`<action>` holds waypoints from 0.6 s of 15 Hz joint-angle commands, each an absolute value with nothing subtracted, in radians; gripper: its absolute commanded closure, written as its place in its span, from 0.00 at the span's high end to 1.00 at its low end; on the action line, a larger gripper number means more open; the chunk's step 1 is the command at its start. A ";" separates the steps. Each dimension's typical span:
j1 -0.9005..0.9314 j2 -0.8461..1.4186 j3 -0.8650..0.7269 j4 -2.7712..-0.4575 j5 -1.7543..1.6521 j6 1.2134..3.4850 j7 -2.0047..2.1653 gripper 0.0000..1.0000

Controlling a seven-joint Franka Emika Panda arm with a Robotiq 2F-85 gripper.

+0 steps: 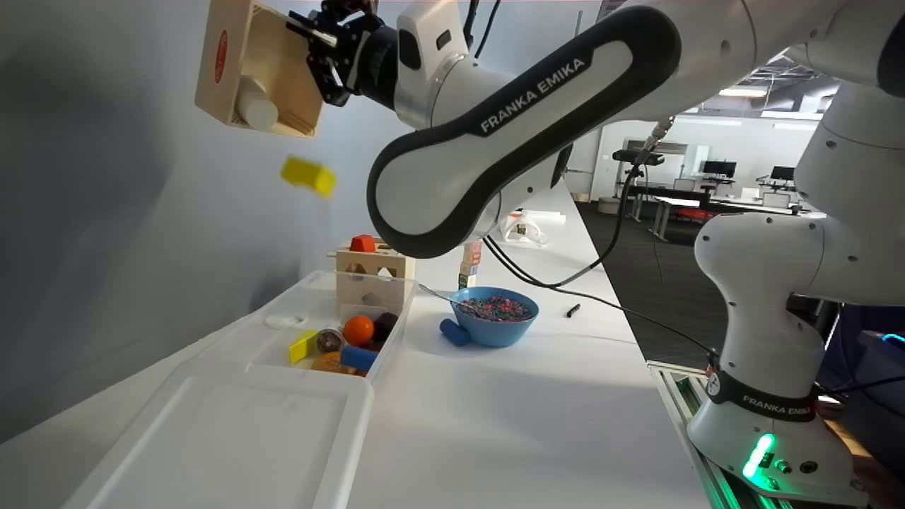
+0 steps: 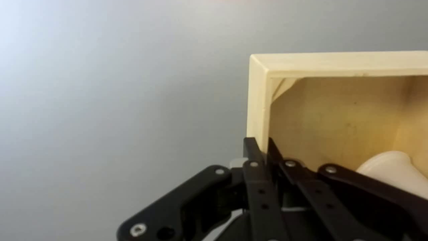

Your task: Remove the white lid from the clear container then place the objects in the wooden box into the container.

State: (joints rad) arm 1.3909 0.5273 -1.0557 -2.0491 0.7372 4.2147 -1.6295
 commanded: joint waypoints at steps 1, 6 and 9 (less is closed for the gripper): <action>1.574 0.763 -1.289 -2.160 0.865 4.246 -1.378 0.02; 1.651 0.912 -1.279 -2.340 0.956 4.233 -1.198 0.02; 1.606 0.726 -1.154 -2.431 0.930 4.248 -1.164 0.02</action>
